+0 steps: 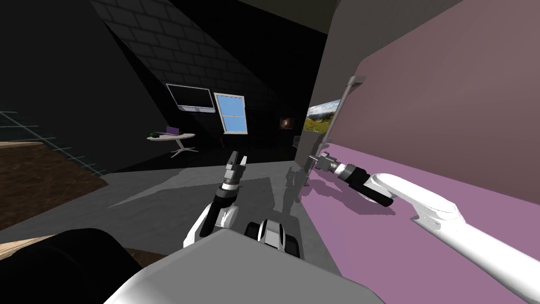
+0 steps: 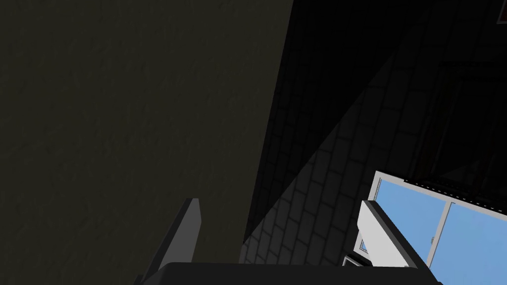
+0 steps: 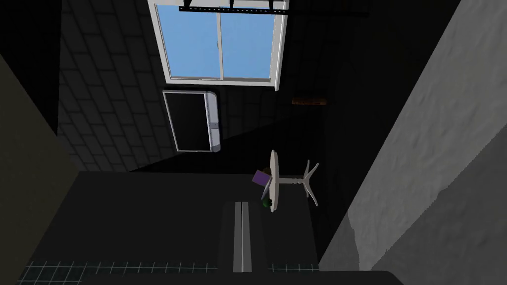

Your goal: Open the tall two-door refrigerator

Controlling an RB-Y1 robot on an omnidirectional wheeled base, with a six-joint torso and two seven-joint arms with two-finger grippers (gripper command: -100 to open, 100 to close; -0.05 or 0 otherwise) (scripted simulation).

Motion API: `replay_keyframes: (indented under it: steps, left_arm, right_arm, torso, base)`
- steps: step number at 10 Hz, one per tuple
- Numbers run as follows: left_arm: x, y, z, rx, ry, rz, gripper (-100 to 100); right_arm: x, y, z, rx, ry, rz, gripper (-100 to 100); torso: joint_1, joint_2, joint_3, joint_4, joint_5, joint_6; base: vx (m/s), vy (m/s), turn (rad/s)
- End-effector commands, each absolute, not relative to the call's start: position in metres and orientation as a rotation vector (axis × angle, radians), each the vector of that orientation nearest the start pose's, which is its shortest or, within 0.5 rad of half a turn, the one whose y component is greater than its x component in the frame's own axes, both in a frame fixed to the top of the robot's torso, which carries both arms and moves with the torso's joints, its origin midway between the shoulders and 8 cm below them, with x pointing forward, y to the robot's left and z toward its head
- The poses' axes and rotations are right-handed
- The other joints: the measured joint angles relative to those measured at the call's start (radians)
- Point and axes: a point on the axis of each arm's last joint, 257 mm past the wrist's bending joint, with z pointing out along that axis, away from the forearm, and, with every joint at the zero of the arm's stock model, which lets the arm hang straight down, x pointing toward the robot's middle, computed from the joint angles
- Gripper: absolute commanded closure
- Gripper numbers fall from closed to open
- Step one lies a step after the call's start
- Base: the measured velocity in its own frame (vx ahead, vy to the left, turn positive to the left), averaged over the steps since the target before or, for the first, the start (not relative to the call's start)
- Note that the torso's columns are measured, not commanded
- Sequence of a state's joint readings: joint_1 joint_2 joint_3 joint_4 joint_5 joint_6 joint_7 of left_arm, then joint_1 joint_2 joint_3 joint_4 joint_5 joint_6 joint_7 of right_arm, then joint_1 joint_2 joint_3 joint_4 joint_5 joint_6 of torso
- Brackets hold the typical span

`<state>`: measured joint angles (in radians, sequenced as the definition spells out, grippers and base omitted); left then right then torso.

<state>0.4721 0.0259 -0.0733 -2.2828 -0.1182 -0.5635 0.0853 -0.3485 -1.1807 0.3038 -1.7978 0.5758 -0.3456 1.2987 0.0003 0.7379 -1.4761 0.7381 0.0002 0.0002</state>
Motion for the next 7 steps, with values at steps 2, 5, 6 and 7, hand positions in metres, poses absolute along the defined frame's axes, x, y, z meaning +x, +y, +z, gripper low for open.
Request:
replay_keyframes:
  steps: [2,5,6,7]
  left_arm:
    - [0.338,0.232,0.044,-0.530,0.626,-1.415,0]
    - [0.338,0.232,0.044,-0.530,0.626,-1.415,0]
    - [0.338,0.232,0.044,-0.530,0.626,-1.415,0]
    - [0.338,0.232,0.044,-0.530,0.626,-1.415,0]
  right_arm:
    - [0.536,-0.229,0.015,-1.435,0.666,-0.685,-100]
    - [0.552,-0.260,0.014,-1.411,0.731,-0.750,-100]
    - [0.557,-0.272,0.014,-1.403,0.752,-0.775,-100]
    - [0.560,-0.279,0.014,-1.398,0.766,-0.791,-100]
  torso:
    - [-0.002,-0.009,-0.006,-0.003,-0.001,0.000]
    - [0.001,-0.003,-0.002,-0.001,0.000,-0.001]
    - [-0.001,0.003,0.002,0.001,0.000,0.000]
    - [-0.002,0.005,0.003,0.001,-0.001,0.000]
  base:
    - [0.110,-0.017,-0.060]
    - [0.183,0.006,-0.036]
    - [0.142,-0.021,-0.040]
    - [0.131,-0.011,-0.035]
